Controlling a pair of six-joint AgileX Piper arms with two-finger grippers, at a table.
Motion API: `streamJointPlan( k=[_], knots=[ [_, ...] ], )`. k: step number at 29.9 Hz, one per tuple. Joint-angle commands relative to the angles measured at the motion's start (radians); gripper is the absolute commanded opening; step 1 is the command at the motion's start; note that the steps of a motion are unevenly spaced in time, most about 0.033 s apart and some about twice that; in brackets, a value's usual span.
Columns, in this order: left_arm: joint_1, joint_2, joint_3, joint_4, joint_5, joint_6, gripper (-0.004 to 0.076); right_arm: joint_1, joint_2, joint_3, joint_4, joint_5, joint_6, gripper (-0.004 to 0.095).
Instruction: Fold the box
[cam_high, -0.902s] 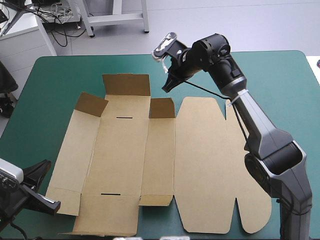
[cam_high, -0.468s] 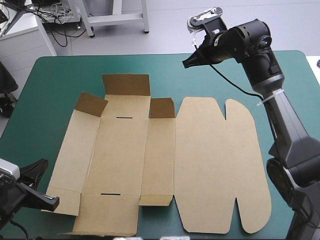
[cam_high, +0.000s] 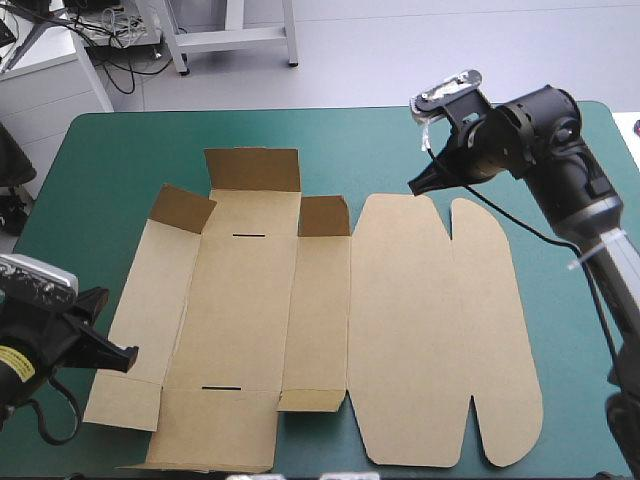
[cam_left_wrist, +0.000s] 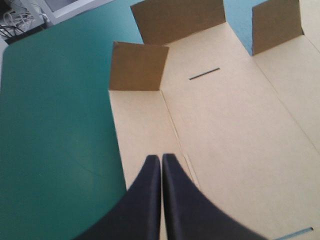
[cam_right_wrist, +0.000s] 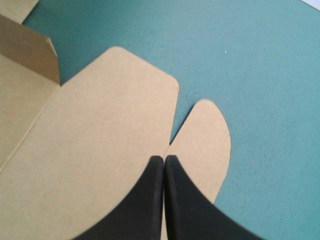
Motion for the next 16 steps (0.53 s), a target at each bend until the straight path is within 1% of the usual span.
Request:
streamJointPlan(
  k=[1,4,8,13,16],
  knots=[
    [-0.008,0.077,-0.12,0.052,-0.063,-0.009,-0.001,-0.005,-0.144,0.118,-0.024,0.008,0.003,-0.002],
    [-0.008,0.146,-0.205,0.051,-0.05,-0.009,-0.001,-0.005,-0.233,0.244,-0.015,0.008,0.003,-0.002],
    [-0.008,0.243,-0.306,0.057,0.001,-0.009,-0.001,-0.005,-0.368,0.402,-0.021,-0.001,0.003,-0.002],
    [-0.006,0.361,-0.404,0.081,0.087,-0.009,-0.0008,-0.005,-0.539,0.536,-0.009,-0.018,0.035,-0.002],
    [-0.006,0.415,-0.441,0.08,0.109,-0.009,-0.0001,-0.005,-0.645,0.596,-0.009,-0.03,0.053,-0.002]
  ],
)
